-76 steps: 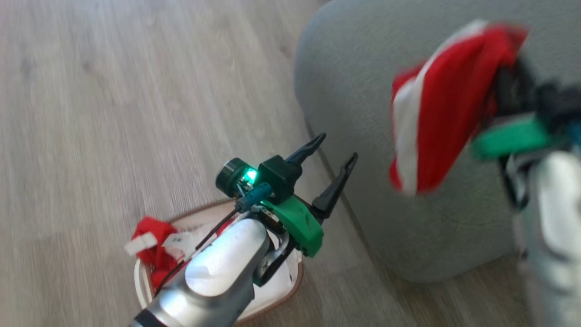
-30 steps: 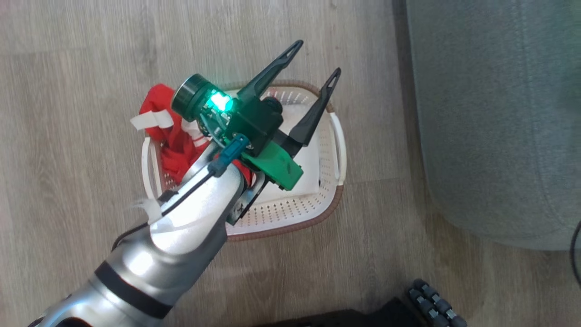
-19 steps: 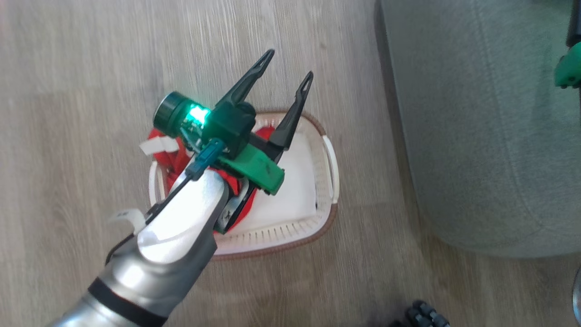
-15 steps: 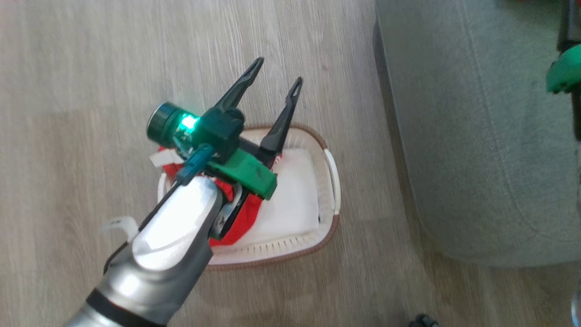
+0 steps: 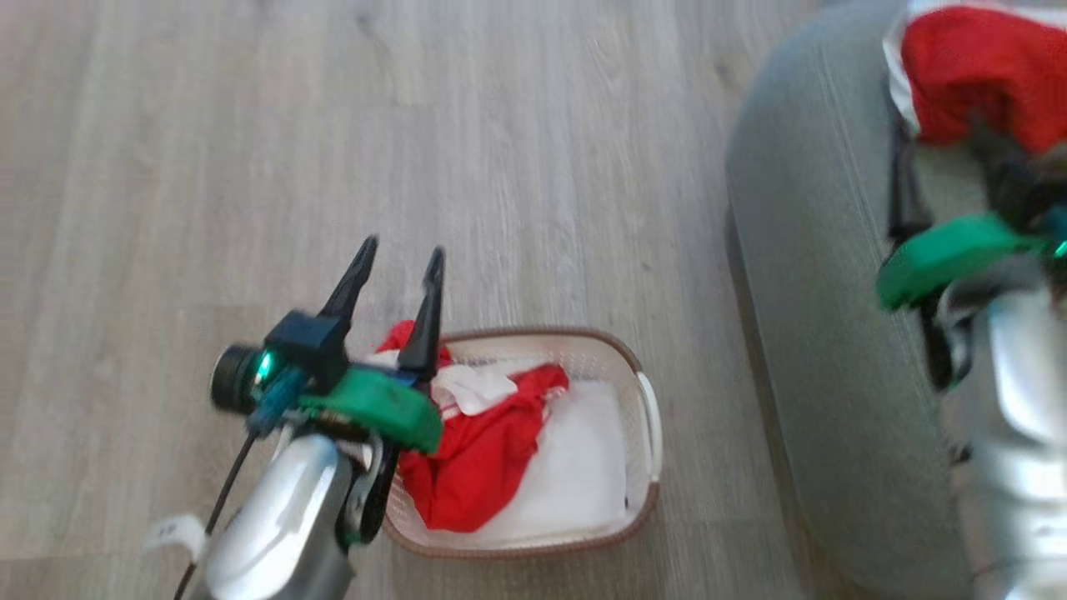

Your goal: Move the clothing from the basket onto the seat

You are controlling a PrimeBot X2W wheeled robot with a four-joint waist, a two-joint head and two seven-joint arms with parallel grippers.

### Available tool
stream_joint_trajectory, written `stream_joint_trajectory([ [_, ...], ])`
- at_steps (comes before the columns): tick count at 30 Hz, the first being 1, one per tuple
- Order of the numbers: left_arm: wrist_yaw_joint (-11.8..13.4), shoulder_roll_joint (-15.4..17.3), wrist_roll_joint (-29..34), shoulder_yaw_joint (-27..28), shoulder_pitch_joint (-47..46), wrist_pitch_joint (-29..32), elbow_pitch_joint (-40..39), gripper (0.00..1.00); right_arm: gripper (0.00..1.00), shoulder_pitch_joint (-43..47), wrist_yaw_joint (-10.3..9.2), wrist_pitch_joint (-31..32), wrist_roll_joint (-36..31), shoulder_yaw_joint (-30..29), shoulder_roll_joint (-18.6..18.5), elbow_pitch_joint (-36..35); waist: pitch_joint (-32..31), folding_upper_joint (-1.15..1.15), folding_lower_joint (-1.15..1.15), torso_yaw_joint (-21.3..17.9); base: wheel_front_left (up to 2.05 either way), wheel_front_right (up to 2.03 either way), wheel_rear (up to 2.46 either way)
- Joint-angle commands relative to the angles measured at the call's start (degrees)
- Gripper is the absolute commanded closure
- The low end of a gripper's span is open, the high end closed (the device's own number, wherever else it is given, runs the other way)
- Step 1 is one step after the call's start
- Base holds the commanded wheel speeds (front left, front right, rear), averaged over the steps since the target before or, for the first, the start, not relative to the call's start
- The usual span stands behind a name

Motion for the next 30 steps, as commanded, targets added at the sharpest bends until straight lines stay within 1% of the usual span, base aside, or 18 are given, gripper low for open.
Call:
stream_joint_trajectory([
  [1, 0.4, 0.7, 0.2, 3.3, 0.4, -0.3, -2.3, 0.00, 0.00, 1.2, -0.02, -0.5, 0.5, 1.1, 1.4, -2.9, -3.3, 0.00, 0.01, 2.7, 0.00, 0.00, 0.00],
  [4, 1.1, 0.5, 0.4, 6.1, 4.4, -0.3, -3.0, 0.00, 0.00, 5.7, -0.02, -0.5, 0.2, 1.3, 3.4, -6.4, -5.1, 0.00, 0.01, 3.7, 0.00, 0.00, 0.00],
  [6, 1.2, 0.5, 0.9, 7.4, 6.7, -0.3, -3.3, 0.00, 0.00, 8.9, -0.02, -0.5, 0.3, 0.4, 4.7, -9.2, -6.2, 0.00, 0.01, 4.5, 0.00, 0.00, 0.00],
  [10, 1.2, 0.8, 1.6, 9.7, 10.8, -0.3, -3.6, 0.00, 0.00, 15.7, -0.02, -0.5, -0.5, -1.1, 6.0, -15.3, -8.2, 0.00, 0.01, 5.6, 0.00, 0.00, 0.00],
  [14, 1.1, 1.0, 2.0, 11.8, 14.4, -0.3, -3.9, 0.00, 0.00, 22.0, -0.02, -0.5, 3.6, 1.7, 6.1, -18.7, -10.0, 0.00, 0.01, 6.6, 0.00, 0.00, 0.00],
  [19, 0.8, 1.1, 2.7, 13.9, 18.1, -0.3, -5.0, 0.00, 0.00, 28.3, -0.02, -0.5, 6.7, 3.2, 6.2, -22.3, -11.3, 0.00, 0.01, 7.4, 0.00, 0.00, 0.00],
  [24, 0.4, 1.1, 3.5, 15.9, 20.9, -0.3, -6.0, 0.00, 0.00, 31.9, -0.02, -0.5, 7.3, 4.4, 6.2, -24.5, -11.9, 0.00, 0.01, 7.3, 0.00, 0.00, 0.00],
  [30, 0.0, 0.6, 4.4, 17.5, 22.7, -0.3, -6.7, 0.00, 0.00, 33.6, -0.02, -0.5, 7.2, 5.4, 6.2, -25.9, -12.5, 0.00, 0.01, 7.2, 0.00, 0.00, 0.00],
])
